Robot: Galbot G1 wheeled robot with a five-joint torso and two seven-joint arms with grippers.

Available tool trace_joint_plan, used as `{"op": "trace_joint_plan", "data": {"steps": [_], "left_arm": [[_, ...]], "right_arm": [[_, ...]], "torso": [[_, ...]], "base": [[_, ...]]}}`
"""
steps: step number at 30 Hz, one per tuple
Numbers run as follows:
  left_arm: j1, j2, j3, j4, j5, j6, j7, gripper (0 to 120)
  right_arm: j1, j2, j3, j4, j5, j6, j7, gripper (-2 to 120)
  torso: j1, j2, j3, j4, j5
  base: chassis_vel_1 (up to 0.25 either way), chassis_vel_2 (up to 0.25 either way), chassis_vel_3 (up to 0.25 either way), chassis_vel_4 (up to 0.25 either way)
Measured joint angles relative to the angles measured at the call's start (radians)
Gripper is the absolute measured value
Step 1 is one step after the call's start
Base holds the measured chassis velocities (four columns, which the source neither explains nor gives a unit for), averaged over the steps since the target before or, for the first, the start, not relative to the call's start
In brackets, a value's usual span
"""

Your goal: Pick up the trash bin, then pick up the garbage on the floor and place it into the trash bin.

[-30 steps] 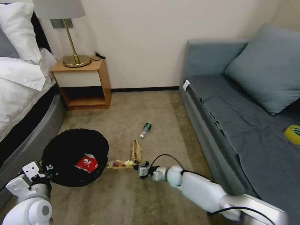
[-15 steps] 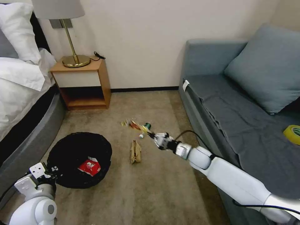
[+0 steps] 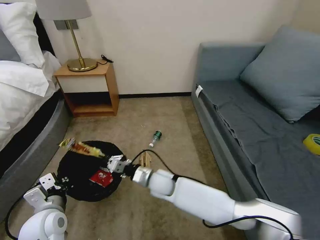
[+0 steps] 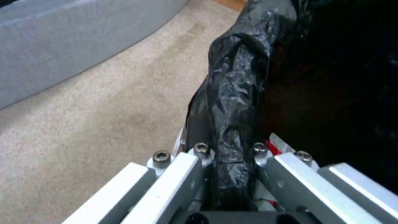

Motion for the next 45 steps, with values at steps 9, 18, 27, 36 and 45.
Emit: {"op": "trace_joint_plan", "data": {"steps": [9, 18, 27, 36, 45], "left_arm": [[0.002, -0.007, 0.003, -0.004, 0.001, 0.001, 0.001, 2], [0.006, -0.003, -0.005, -0.010, -0.002, 0.002, 0.002, 2], [0.015, 0.027, -0.025, 0.008, -0.019, -0.003, 0.026, 2], [0.026, 0.054, -0.041, 0.004, -0.034, -0.008, 0.033, 2], [0.039, 0.056, -0.047, -0.019, -0.043, -0.008, 0.033, 2]], "right_arm": [[-0.007, -0.003, -0.007, 0.010, 0.008, -0.012, 0.020, 30], [-0.006, -0.038, 0.073, 0.085, 0.085, -0.010, 0.032, 61], [-0.186, -0.308, 0.564, 0.414, 0.356, -0.092, 0.089, 94], [-0.596, -0.363, 0.988, 0.762, 0.345, -0.257, 0.310, 100], [-0.932, -0.199, 1.075, 0.910, 0.139, -0.286, 0.349, 100]], "torso": [[0.000, 0.000, 0.000, 0.0000, 0.0002], [0.000, 0.000, 0.000, 0.0003, 0.0003], [0.000, 0.000, 0.000, -0.0008, 0.0004], [0.000, 0.000, 0.000, 0.0000, -0.0003], [0.000, 0.000, 0.000, 0.0000, 0.0001]], "base": [[0.000, 0.000, 0.000, 0.000], [0.000, 0.000, 0.000, 0.000], [0.000, 0.000, 0.000, 0.000], [0.000, 0.000, 0.000, 0.000], [0.000, 0.000, 0.000, 0.000]]}}
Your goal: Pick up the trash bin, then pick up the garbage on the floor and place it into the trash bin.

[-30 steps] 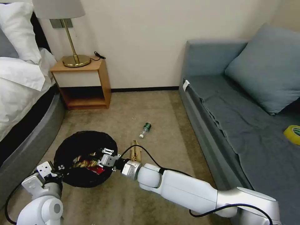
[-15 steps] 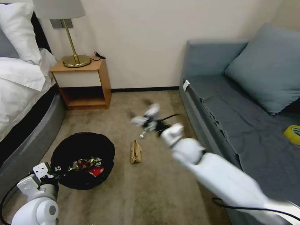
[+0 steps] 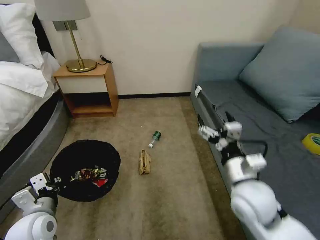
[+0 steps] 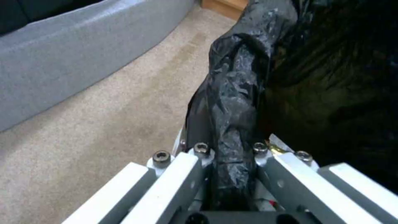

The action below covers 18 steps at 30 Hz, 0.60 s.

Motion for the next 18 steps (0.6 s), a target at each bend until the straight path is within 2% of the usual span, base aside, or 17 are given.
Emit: {"op": "trace_joint_plan", "data": {"steps": [2, 5, 8, 14, 18], "left_arm": [[0.002, -0.002, 0.001, -0.006, -0.001, 0.000, 0.000, 2], [0.004, -0.003, 0.003, -0.010, -0.001, 0.000, 0.000, 2], [0.003, -0.005, 0.007, -0.015, -0.001, 0.000, 0.000, 2], [0.002, -0.007, 0.009, -0.015, -0.002, 0.000, -0.001, 2], [-0.003, -0.008, 0.007, -0.015, -0.004, 0.000, -0.002, 2]], "right_arm": [[-0.052, 0.065, -0.010, -0.002, -0.050, 0.025, -0.023, 100], [-0.082, 0.095, -0.019, -0.016, -0.087, 0.059, -0.050, 100], [-0.104, 0.105, -0.027, -0.032, -0.111, 0.094, -0.075, 100], [-0.102, 0.107, -0.036, -0.046, -0.113, 0.101, -0.087, 100], [-0.092, 0.107, -0.047, -0.060, -0.112, 0.102, -0.089, 100]], "torso": [[0.000, 0.000, 0.000, 0.0000, 0.0001], [0.000, 0.000, 0.000, 0.0002, -0.0001], [0.000, 0.000, 0.000, 0.0000, 0.0000], [0.000, 0.000, 0.000, 0.0002, 0.0001], [0.000, 0.000, 0.000, 0.0001, 0.0001]], "base": [[0.000, 0.000, 0.000, 0.000], [0.000, 0.000, 0.000, 0.000], [0.000, 0.000, 0.000, 0.000], [-0.004, 0.009, 0.008, -0.004], [-0.109, 0.090, 0.101, -0.107]]}}
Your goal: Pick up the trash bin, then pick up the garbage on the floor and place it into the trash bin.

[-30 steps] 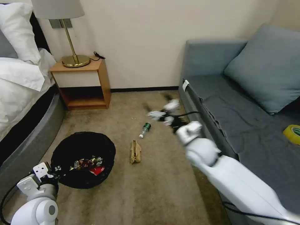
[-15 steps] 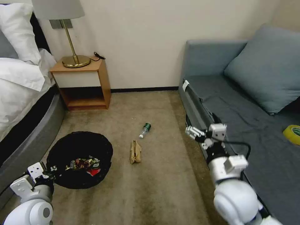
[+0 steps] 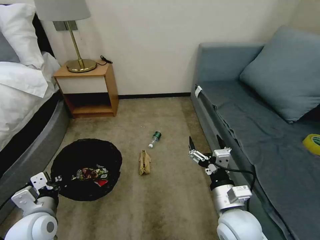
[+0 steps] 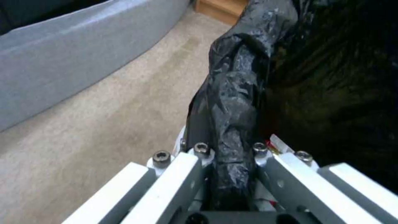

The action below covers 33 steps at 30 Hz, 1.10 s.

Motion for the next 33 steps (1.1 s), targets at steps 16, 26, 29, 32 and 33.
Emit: {"op": "trace_joint_plan", "data": {"steps": [16, 26, 29, 32, 33], "left_arm": [[-0.020, -0.003, -0.010, 0.013, -0.001, 0.000, -0.002, 2], [-0.024, 0.000, -0.019, 0.010, -0.007, 0.000, -0.002, 2], [-0.025, 0.001, -0.022, 0.007, -0.008, -0.001, -0.002, 2], [-0.027, -0.003, -0.024, 0.002, -0.008, -0.001, -0.002, 2], [-0.028, -0.004, -0.025, 0.001, -0.008, -0.001, -0.002, 2]], "right_arm": [[0.078, -0.054, -0.065, -0.064, 0.042, -0.013, -0.012, 100], [0.242, -0.172, -0.173, -0.173, 0.187, -0.067, -0.008, 100], [0.376, -0.194, -0.271, -0.257, 0.276, -0.133, 0.038, 100], [0.545, -0.188, -0.434, -0.365, 0.419, -0.239, 0.127, 100], [0.584, -0.185, -0.468, -0.385, 0.465, -0.268, 0.147, 100]], "torso": [[0.000, 0.000, 0.000, 0.0000, -0.0001], [0.000, 0.000, 0.000, -0.0001, 0.0001], [0.000, 0.000, 0.000, 0.0000, -0.0001], [0.000, 0.000, 0.000, 0.0001, 0.0003], [0.000, 0.000, 0.000, -0.0001, 0.0005]], "base": [[-0.205, 0.203, 0.211, -0.205], [-0.055, 0.053, 0.046, -0.051], [0.000, 0.000, 0.000, 0.000], [0.000, 0.000, 0.000, 0.000], [0.000, 0.000, 0.000, 0.000]]}}
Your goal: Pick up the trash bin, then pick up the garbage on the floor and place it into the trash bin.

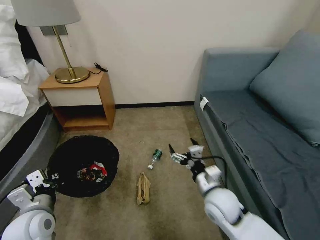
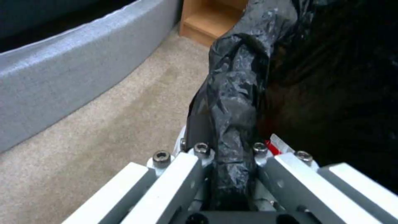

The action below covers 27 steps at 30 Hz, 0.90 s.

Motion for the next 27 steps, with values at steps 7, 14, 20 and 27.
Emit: {"op": "trace_joint_plan", "data": {"steps": [7, 14, 20, 27], "left_arm": [[-0.003, -0.012, -0.006, -0.011, 0.001, -0.004, 0.000, 2], [0.002, -0.020, -0.007, -0.006, 0.011, -0.013, 0.002, 2], [0.000, -0.023, -0.007, 0.004, 0.017, -0.017, 0.003, 2], [-0.003, -0.026, -0.004, 0.020, 0.025, -0.023, 0.004, 2]], "right_arm": [[0.339, 0.084, -0.349, -0.244, 0.352, -0.151, 0.122, 100], [0.422, 0.239, -0.536, -0.513, 0.466, -0.189, 0.123, 100], [0.430, 0.300, -0.599, -0.647, 0.476, -0.188, 0.100, 100], [0.430, 0.354, -0.651, -0.782, 0.429, -0.162, 0.052, 100]], "torso": [[0.000, 0.000, 0.000, 0.0001, -0.0012], [0.000, 0.000, 0.000, 0.0002, -0.0006], [0.000, 0.000, 0.000, 0.0002, -0.0006], [0.000, 0.000, 0.000, 0.0000, -0.0006]], "base": [[0.000, 0.000, 0.000, 0.000], [0.000, 0.000, 0.000, 0.000], [0.000, 0.000, 0.000, 0.000], [0.000, 0.000, 0.000, 0.000]]}}
